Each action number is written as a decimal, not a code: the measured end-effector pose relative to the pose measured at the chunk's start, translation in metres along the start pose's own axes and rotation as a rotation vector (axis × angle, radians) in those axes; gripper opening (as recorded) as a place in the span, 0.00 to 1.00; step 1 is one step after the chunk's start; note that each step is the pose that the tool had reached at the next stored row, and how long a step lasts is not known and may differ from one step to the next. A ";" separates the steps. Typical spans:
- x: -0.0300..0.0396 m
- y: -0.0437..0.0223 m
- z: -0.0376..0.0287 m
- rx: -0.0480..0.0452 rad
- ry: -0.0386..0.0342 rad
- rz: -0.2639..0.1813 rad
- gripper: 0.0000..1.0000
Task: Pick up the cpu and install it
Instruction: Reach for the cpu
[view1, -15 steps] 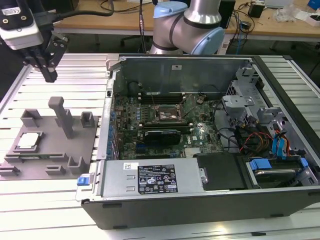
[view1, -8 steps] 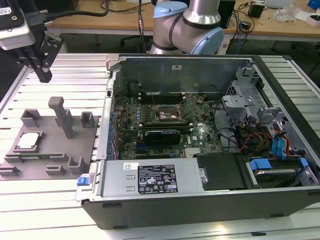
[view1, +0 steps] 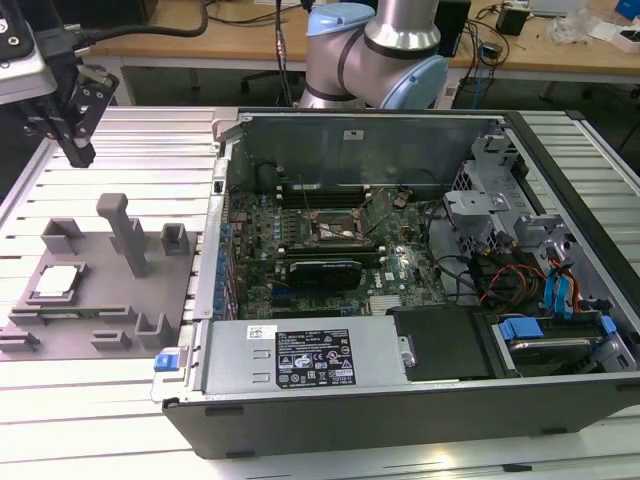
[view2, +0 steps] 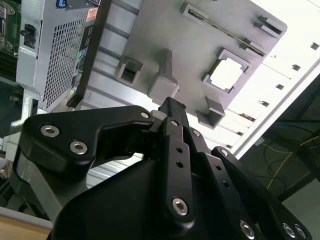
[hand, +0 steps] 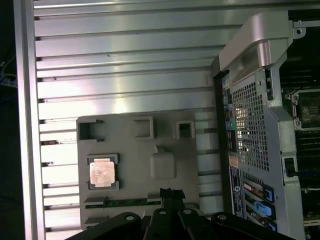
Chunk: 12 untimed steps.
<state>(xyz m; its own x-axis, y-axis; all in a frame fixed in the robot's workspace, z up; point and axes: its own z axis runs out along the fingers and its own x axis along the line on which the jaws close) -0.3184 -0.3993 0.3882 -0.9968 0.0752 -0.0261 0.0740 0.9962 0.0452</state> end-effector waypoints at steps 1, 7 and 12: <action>0.0022 -0.0004 0.0015 0.0000 -0.0001 0.000 0.11; 0.0156 -0.0017 0.0083 0.0000 0.0000 0.000 0.11; 0.0272 -0.0028 0.0136 0.0000 0.0000 0.000 0.11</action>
<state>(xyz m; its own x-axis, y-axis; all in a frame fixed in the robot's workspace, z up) -0.3453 -0.3995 0.3738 -0.9968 0.0753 -0.0261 0.0740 0.9962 0.0452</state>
